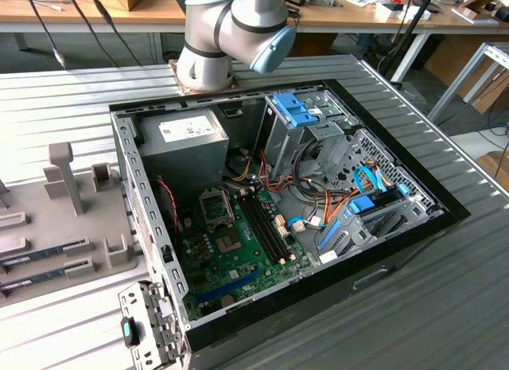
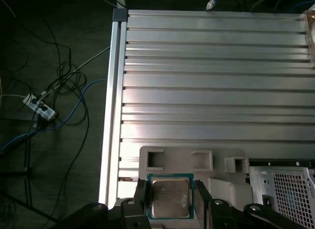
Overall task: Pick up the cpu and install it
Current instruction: 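Pick up the cpu and move it towards the insertion slot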
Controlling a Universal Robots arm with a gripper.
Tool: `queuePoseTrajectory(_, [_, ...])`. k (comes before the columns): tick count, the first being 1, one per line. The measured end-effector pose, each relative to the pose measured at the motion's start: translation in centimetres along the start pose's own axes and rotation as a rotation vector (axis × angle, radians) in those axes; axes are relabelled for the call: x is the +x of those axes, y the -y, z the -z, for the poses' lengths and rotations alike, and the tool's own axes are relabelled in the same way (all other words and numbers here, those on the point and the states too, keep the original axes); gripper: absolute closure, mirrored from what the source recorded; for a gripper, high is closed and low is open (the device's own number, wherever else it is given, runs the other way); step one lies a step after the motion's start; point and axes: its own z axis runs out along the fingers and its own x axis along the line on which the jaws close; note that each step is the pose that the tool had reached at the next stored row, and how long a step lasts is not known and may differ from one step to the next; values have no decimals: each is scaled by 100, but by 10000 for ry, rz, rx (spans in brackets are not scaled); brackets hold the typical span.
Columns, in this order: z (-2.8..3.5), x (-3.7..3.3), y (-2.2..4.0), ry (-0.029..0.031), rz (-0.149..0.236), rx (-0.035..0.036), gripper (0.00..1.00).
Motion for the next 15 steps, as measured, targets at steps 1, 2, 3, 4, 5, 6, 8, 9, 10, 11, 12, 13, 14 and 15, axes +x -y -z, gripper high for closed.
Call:
queuePoseTrajectory(1, [13,0,-3,0,0,-17,53])
queuePoseTrajectory(2, [25,0,-7,0,-1,-33,53])
queuePoseTrajectory(3, [36,-1,-10,0,-1,-52,53])
queuePoseTrajectory(4, [41,-1,-11,0,-2,-62,53])
queuePoseTrajectory(5, [47,-1,-13,0,-2,-71,53])
queuePoseTrajectory(6, [54,-1,-15,0,-2,-83,53])
queuePoseTrajectory(8, [63,-1,-17,1,-2,-107,53])
queuePoseTrajectory(9, [68,-2,-18,1,-2,-118,53])
queuePoseTrajectory(10, [73,-2,-20,1,-3,-134,53])
queuePoseTrajectory(11, [80,-2,-21,1,-4,-151,53])
queuePoseTrajectory(12, [85,-2,-23,2,-3,-164,53])
queuePoseTrajectory(13, [89,-2,-24,2,-3,-177,53])
queuePoseTrajectory(14, [93,-2,-25,2,-4,-190,53])
queuePoseTrajectory(15, [100,-2,-27,2,-4,-212,53])
